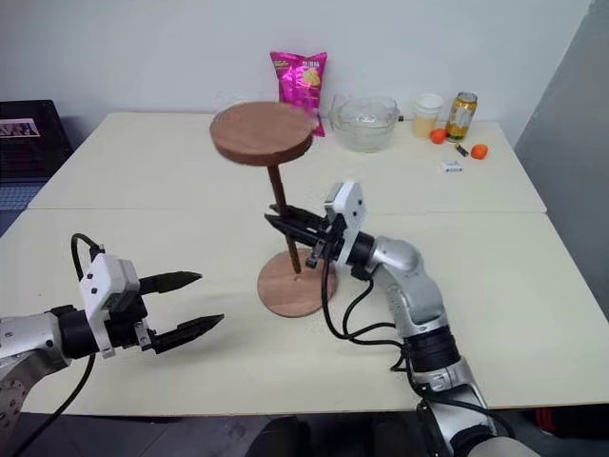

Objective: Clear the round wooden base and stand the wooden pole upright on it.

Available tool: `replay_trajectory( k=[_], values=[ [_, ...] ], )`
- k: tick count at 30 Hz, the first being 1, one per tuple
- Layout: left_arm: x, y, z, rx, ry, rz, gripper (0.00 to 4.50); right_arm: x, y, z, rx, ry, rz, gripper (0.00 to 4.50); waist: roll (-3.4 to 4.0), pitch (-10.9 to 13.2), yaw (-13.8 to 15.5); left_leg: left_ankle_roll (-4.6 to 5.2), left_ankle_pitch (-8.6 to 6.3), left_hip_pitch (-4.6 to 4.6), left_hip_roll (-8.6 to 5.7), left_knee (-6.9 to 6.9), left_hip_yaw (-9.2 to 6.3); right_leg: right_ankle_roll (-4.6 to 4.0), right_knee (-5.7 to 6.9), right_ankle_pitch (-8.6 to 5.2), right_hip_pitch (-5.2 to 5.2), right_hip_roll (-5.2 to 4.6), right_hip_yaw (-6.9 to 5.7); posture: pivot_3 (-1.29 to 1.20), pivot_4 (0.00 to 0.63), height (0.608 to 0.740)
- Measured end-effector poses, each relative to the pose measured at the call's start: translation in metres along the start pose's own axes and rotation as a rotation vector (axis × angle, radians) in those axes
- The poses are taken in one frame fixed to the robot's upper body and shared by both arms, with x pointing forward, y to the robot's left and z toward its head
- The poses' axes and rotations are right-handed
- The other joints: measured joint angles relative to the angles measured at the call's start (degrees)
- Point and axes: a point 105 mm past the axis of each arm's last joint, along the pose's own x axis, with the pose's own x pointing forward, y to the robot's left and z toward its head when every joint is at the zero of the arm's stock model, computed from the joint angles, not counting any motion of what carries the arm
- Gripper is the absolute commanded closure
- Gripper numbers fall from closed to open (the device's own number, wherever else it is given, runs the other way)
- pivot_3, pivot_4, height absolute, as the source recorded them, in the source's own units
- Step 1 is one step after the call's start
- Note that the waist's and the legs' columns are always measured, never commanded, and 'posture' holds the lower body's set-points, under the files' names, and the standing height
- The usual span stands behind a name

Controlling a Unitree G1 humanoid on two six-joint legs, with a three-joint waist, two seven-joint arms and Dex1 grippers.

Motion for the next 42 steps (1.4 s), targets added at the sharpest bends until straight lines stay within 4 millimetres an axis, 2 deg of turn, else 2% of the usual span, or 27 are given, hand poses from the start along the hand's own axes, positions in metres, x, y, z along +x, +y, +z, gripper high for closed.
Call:
replay_trajectory(
  k=[4,9,26,34,42],
  values=[
    [0.005,0.002,0.002,0.015,0.028,-0.025,0.00,0.007,0.005,-0.010,-0.011,-0.002,0.020,4.24,-0.01,0.00,-0.08,0.00,0.00,0.00,0.00,0.00,0.00,0.00,-0.01,0.00,0.01,0.00,0.00,0.00,0.150,0.740],
    [0.007,0.002,0.006,0.013,0.015,-0.036,0.00,0.009,0.002,-0.015,-0.019,-0.006,0.017,4.24,-0.01,0.00,-0.50,0.00,0.00,0.00,0.00,-0.01,-0.01,0.00,0.00,0.00,0.00,0.00,0.00,0.00,0.150,0.740],
    [0.008,-0.001,0.004,0.011,0.020,-0.048,0.00,0.007,0.003,-0.007,-0.034,-0.004,0.054,4.24,0.00,0.00,-0.71,0.00,0.00,0.00,0.01,-0.02,-0.03,0.00,0.00,0.00,0.00,0.00,0.00,0.00,0.150,0.740],
    [0.013,0.000,0.009,0.038,0.003,-0.071,0.00,0.010,0.007,-0.008,-0.037,-0.004,0.069,4.24,0.00,0.00,-0.73,0.00,0.00,0.00,0.00,-0.02,-0.03,0.00,0.00,0.00,0.00,0.00,0.00,0.00,0.150,0.740],
    [0.019,0.000,0.004,0.036,0.012,-0.092,0.00,0.011,0.007,-0.010,-0.038,-0.009,0.065,4.24,0.00,0.00,-0.75,0.00,0.00,0.00,0.01,-0.02,-0.03,0.00,0.00,0.00,0.00,0.00,-0.01,0.00,0.150,0.740]
  ],
)
